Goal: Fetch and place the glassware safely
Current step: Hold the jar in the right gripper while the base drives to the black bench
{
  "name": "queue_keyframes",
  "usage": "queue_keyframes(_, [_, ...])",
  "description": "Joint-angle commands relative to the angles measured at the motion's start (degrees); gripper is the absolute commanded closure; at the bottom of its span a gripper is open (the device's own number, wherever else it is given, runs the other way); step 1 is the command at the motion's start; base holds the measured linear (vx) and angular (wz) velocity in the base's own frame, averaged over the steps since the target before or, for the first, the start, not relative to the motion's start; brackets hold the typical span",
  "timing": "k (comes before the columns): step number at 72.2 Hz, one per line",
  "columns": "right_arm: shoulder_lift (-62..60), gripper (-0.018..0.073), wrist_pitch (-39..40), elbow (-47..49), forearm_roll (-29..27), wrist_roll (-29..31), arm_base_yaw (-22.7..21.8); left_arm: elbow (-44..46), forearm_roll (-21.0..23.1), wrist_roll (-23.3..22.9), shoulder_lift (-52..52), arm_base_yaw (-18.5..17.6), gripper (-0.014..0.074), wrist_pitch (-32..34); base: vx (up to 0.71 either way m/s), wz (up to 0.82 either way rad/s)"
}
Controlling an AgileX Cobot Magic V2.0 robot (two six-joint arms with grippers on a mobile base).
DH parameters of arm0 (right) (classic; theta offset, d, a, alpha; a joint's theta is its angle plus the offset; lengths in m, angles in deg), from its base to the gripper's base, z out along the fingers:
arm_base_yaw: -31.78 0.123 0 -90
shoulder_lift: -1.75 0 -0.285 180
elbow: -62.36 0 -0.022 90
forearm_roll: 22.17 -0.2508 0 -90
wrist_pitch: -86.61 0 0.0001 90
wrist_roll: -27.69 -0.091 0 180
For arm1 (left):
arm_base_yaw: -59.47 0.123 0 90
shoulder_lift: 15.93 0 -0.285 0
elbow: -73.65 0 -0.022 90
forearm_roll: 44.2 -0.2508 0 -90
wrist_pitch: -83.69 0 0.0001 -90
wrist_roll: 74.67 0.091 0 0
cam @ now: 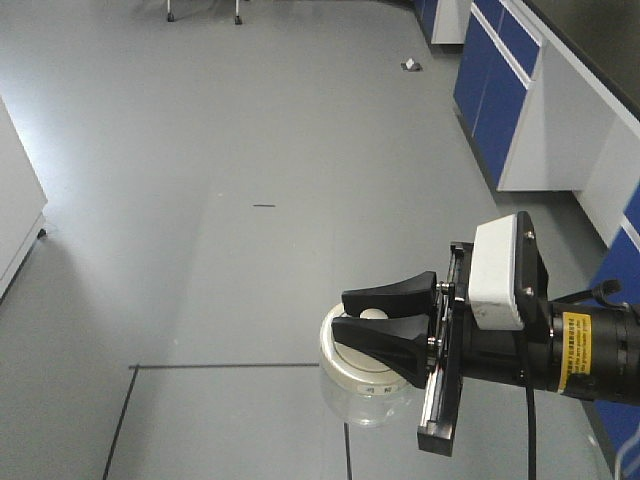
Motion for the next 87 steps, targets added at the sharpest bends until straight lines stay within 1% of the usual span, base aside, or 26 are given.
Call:
queue_keyframes(1, [-1.5, 0.056, 3.2, 1.4, -3.8, 0.6, -0.3, 1.5, 0.5, -0.6, -0.6, -0.2, 0.0603, 4.4, 0.58, 0.07])
queue_keyframes(39, [-1.5, 0.056, 3.2, 1.4, -3.8, 0.6, -0.3, 1.5, 0.5, -0.6, -0.6, -0.2, 0.0603, 4.4, 0.58, 0.15])
queue_keyframes(87, [-1.5, 0.056, 3.3, 1.4, -3.8, 0.6, -0.3, 1.5, 0.5, -0.6, -0.6, -0.2, 0.0603, 4.4, 0.62, -0.03])
